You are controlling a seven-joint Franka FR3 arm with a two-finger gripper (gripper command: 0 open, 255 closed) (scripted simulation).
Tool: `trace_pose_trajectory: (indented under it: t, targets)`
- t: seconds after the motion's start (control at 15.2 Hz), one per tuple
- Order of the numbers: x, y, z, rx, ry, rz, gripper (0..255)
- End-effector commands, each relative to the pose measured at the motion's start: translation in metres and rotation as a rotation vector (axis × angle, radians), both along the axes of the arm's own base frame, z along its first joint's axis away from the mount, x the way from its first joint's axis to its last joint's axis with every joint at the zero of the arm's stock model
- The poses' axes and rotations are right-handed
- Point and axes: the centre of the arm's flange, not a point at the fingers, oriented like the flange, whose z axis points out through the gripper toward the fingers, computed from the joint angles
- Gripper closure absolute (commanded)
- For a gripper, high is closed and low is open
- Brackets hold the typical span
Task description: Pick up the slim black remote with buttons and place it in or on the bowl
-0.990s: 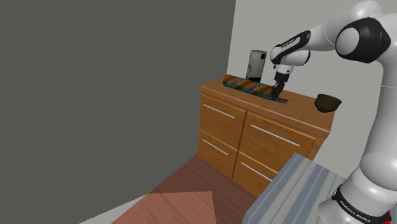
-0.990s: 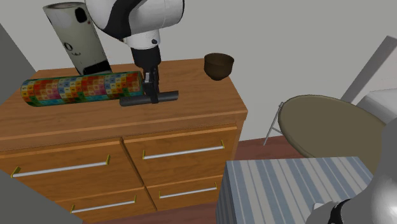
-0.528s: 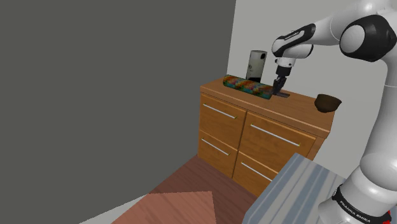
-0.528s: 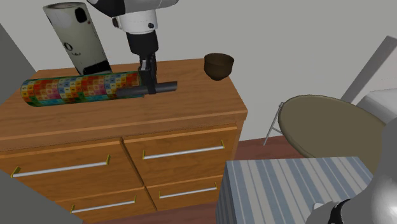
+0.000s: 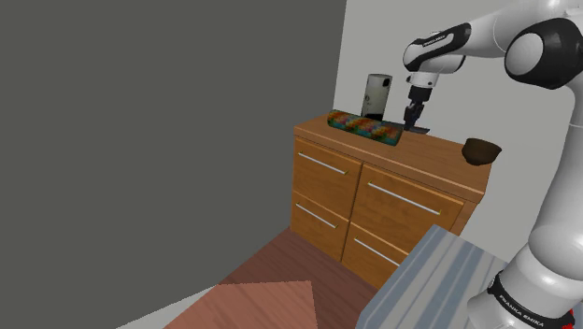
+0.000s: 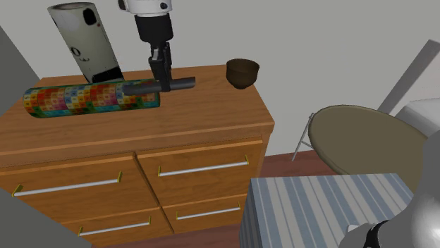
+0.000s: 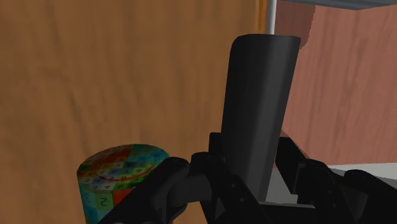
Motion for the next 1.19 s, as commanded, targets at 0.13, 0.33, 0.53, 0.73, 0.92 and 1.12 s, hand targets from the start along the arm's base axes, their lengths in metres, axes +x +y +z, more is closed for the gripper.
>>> trace_pose_trajectory:
  t: [0.13,0.33,0.53,0.73,0.92,1.12]
  targets:
    - [0.001,0.000,0.022,0.000,0.000,0.000,255]
    - [0.001,0.000,0.036,0.000,0.000,0.000,255]
    - [-0.030,-0.025,0.035,0.000,0.000,0.000,255]
    - [-0.060,-0.051,0.034,0.000,0.000,0.000,255]
    - [-0.090,-0.076,0.033,0.000,0.000,0.000,255]
    - [-0.121,-0.102,0.032,0.000,0.000,0.000,255]
